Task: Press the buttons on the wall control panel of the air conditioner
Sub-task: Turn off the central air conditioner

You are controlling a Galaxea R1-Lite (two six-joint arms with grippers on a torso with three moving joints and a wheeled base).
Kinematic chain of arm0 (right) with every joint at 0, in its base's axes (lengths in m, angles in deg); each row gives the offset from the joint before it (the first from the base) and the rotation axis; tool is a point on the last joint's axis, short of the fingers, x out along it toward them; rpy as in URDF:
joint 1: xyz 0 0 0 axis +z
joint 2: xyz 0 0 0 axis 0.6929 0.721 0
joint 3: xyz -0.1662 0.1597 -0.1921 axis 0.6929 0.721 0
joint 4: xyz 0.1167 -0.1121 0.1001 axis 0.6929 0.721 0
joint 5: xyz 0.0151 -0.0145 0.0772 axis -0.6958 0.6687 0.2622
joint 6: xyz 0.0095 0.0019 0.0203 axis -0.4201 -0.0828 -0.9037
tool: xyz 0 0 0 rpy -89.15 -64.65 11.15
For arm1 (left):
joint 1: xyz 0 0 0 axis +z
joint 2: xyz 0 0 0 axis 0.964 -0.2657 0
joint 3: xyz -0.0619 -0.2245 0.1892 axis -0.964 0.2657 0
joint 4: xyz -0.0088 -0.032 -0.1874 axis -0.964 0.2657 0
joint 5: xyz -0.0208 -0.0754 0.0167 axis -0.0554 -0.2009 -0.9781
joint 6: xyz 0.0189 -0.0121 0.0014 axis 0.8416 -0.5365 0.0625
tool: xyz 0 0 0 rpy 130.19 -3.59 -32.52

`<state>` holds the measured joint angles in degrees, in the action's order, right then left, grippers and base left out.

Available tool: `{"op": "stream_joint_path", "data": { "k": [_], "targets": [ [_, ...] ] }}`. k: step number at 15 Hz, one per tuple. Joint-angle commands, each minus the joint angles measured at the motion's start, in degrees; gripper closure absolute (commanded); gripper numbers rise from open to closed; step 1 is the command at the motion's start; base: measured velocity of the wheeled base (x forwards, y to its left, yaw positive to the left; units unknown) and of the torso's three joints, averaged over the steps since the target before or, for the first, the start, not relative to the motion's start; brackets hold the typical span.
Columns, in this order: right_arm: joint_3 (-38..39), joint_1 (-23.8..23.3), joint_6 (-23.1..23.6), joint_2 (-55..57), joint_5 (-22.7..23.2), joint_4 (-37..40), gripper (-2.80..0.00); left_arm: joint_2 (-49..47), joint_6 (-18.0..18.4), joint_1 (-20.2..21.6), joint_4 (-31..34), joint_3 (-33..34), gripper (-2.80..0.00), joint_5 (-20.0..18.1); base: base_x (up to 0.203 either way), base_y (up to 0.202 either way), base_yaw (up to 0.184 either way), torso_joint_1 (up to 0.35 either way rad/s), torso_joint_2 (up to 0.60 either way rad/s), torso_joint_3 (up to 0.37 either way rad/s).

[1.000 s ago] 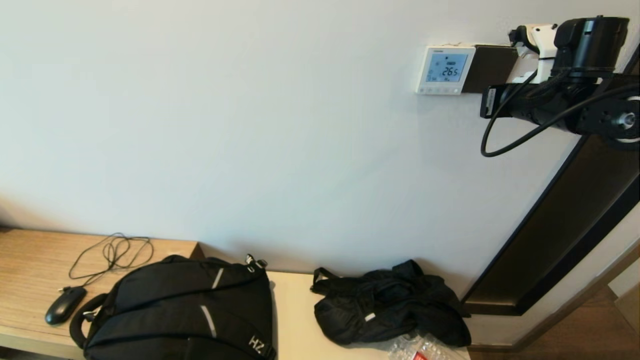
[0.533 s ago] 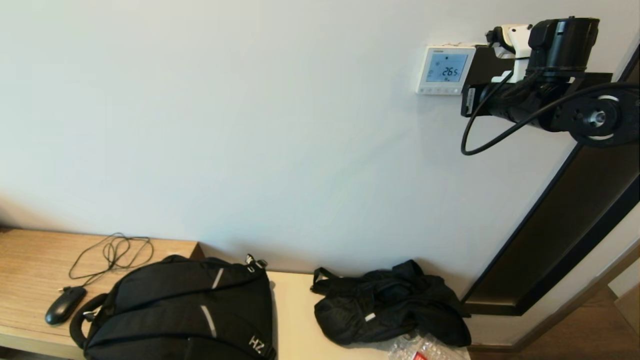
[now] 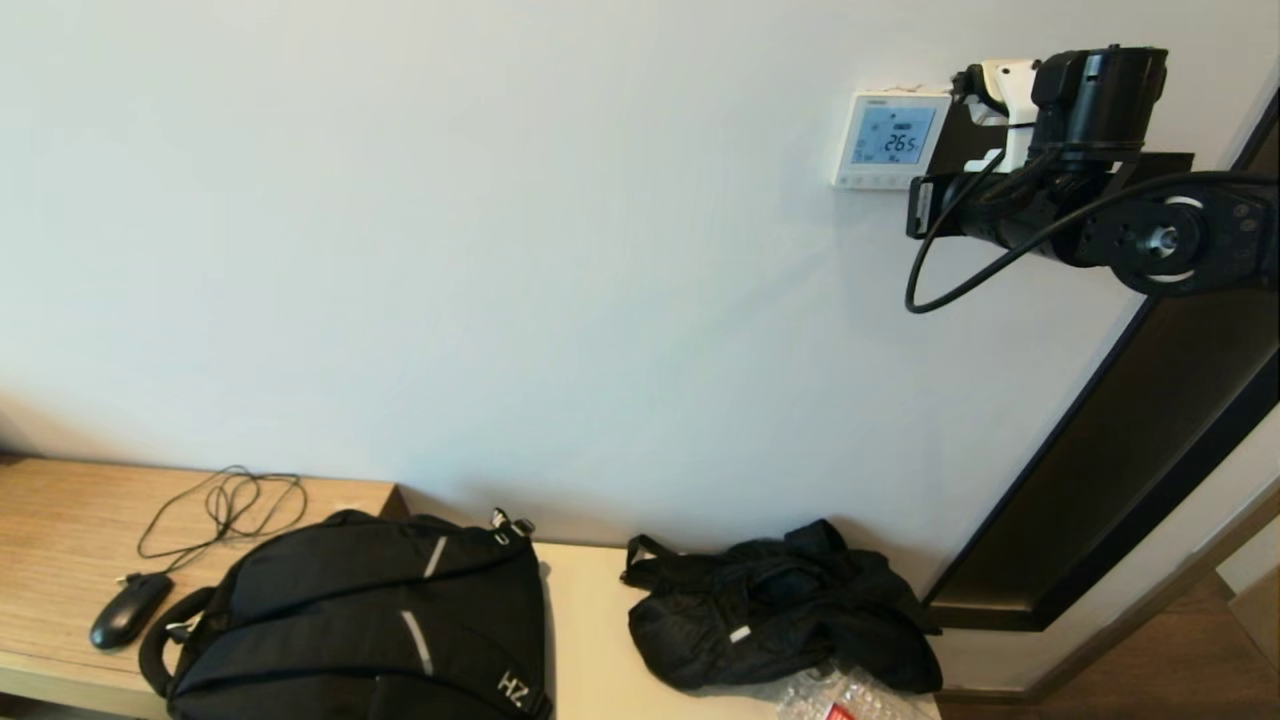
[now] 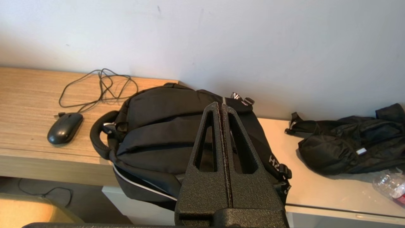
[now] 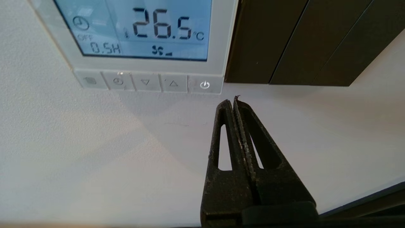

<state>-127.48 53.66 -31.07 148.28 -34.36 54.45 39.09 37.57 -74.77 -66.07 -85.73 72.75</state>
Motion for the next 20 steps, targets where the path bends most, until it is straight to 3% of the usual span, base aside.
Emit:
{"op": "stream_joint_path", "data": {
  "k": [1,13,20],
  "targets": [
    [-1.14,0.04,0.05,0.52,-0.09,0.00,0.00,0.09,-0.05,0.01,0.01,0.00,0.00,0.04,0.000,0.000,0.000,0.000,0.00,0.000],
    [-4.07,0.73,0.05,2.80,-0.50,0.65,0.00,0.09,-0.05,0.01,0.01,0.00,0.00,0.04,0.000,0.000,0.000,0.000,0.00,0.000],
    [-1.43,0.66,0.05,-0.65,-0.50,0.51,0.00,0.09,-0.05,0.01,0.01,0.00,0.00,0.04,0.000,0.000,0.000,0.000,0.00,0.000]
  ]
}}
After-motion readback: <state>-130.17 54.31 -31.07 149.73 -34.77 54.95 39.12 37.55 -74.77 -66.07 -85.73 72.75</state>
